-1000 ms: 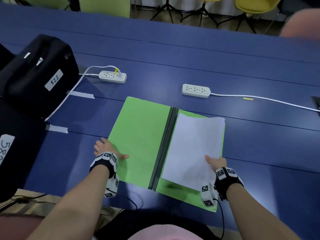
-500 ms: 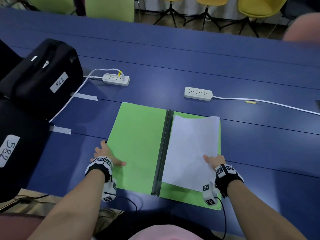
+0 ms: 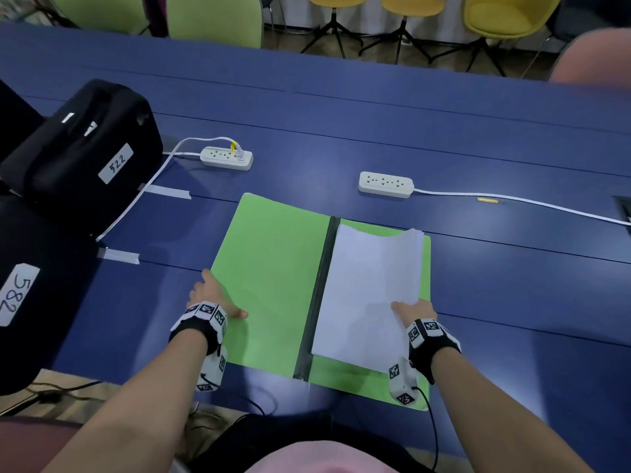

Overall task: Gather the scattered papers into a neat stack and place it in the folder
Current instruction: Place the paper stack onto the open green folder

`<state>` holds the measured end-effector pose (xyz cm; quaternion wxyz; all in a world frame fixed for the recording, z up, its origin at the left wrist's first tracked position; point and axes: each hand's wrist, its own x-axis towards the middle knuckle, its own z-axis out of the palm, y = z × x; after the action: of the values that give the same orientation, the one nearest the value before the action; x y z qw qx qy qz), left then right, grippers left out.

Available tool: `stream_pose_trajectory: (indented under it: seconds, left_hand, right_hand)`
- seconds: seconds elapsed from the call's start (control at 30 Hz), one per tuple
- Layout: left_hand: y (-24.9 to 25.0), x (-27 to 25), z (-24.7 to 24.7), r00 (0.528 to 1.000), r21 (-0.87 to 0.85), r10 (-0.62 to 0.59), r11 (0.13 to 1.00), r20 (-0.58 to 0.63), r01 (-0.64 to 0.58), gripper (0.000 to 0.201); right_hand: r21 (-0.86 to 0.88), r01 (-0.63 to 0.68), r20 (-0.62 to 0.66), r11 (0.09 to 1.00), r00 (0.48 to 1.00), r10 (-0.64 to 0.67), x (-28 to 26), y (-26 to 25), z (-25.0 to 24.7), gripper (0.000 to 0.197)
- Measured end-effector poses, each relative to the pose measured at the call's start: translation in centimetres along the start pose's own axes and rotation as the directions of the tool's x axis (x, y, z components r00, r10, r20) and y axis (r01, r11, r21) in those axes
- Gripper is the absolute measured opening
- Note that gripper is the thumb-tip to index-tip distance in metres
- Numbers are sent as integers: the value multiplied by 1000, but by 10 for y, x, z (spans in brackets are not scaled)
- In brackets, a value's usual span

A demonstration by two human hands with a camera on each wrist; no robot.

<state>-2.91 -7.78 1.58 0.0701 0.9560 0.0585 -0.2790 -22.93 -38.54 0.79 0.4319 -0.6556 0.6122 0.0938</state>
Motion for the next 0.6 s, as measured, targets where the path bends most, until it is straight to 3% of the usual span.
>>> stream_pose_trajectory:
  seconds: [0.1, 0.2, 0.3, 0.4, 0.47, 0.53, 0.6]
  left_hand:
    - [8, -3, -5, 999, 38, -44, 998, 19, 43, 127]
    - [13, -8, -19, 998, 2, -52, 999, 46, 52, 117]
    - [13, -20, -43, 994, -63, 44, 997, 99, -38, 101]
    - [11, -42, -74, 966, -134, 207, 973, 153, -187, 86]
    - [8, -60, -95, 920, -217, 347, 927, 181, -307, 76]
    - [9, -82, -112, 845, -326, 484, 855, 226, -402, 61]
    - [17, -107, -121, 759, -416, 590, 785, 275, -460, 38]
  right_hand:
    - [-43, -1, -22, 999, 1000, 0, 1, 5, 1, 17]
    - [-49, 20, -38, 999, 999, -21, 0, 9, -2, 46]
    - [2, 32, -60, 999, 998, -32, 4, 12, -5, 75]
    - [81, 15, -112, 997, 994, -6, 7, 15, -9, 73]
    - [50, 64, -208, 997, 977, -52, 5, 9, -12, 63]
    - [64, 202, -269, 977, 946, -178, -4, -9, -15, 52]
    - [147, 367, -194, 919, 921, -337, -25, -36, -15, 41]
